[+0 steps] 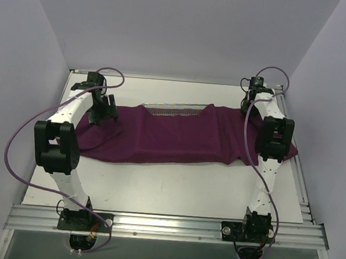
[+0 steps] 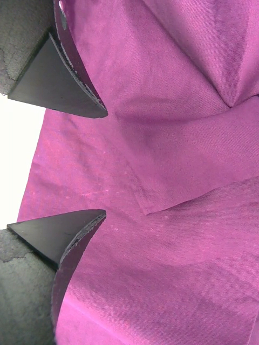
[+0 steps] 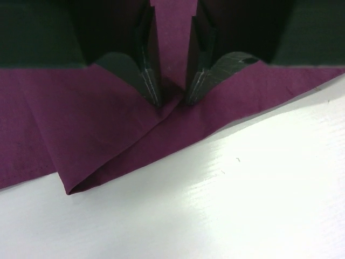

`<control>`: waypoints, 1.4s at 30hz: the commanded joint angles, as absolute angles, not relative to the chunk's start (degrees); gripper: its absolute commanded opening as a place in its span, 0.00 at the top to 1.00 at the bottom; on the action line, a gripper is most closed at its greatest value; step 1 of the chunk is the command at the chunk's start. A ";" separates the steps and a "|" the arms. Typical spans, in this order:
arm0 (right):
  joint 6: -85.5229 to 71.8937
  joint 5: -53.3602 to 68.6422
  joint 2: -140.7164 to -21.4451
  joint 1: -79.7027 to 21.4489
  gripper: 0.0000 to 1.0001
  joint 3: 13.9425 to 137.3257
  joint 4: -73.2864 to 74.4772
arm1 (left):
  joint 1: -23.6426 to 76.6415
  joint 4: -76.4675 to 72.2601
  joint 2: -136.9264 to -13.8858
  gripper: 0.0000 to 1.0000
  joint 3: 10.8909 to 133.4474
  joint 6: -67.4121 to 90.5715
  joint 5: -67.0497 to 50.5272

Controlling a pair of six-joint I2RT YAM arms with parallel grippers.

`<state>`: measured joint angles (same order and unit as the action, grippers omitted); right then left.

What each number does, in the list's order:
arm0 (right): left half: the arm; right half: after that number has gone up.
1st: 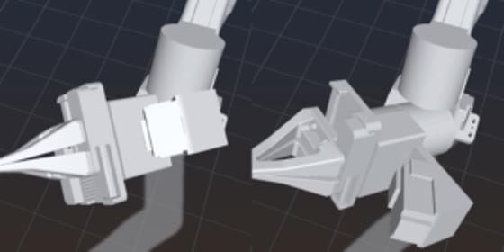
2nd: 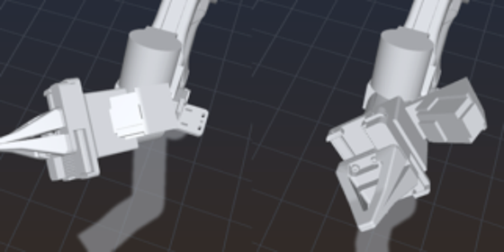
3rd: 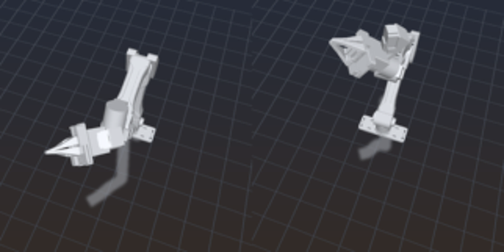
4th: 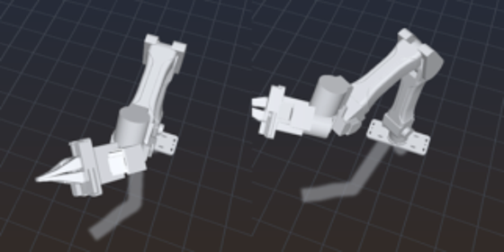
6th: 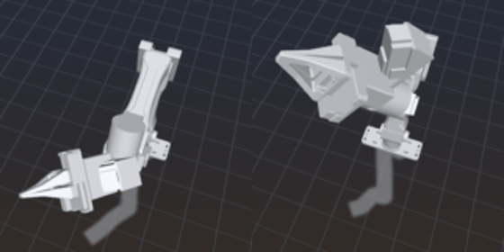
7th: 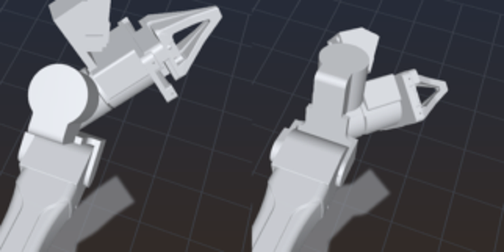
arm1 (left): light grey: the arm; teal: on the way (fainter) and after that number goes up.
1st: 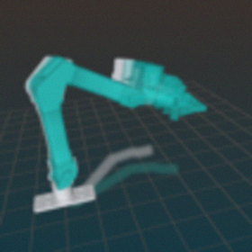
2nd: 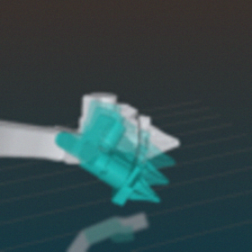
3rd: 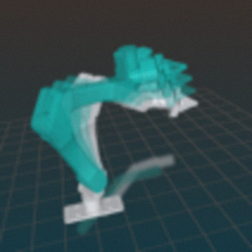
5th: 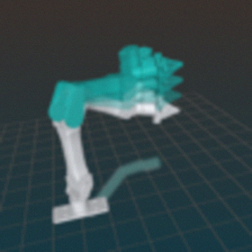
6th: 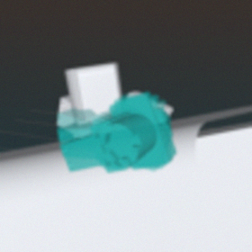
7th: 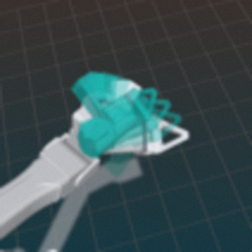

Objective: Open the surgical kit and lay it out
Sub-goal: Open the surgical kit at the center of the board.

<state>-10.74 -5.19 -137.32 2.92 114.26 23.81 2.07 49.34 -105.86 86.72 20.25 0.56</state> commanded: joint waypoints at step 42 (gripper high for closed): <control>-16.96 3.25 -119.71 3.25 1.00 108.20 30.15 | 8.61 49.92 -116.09 0.36 94.57 18.72 2.37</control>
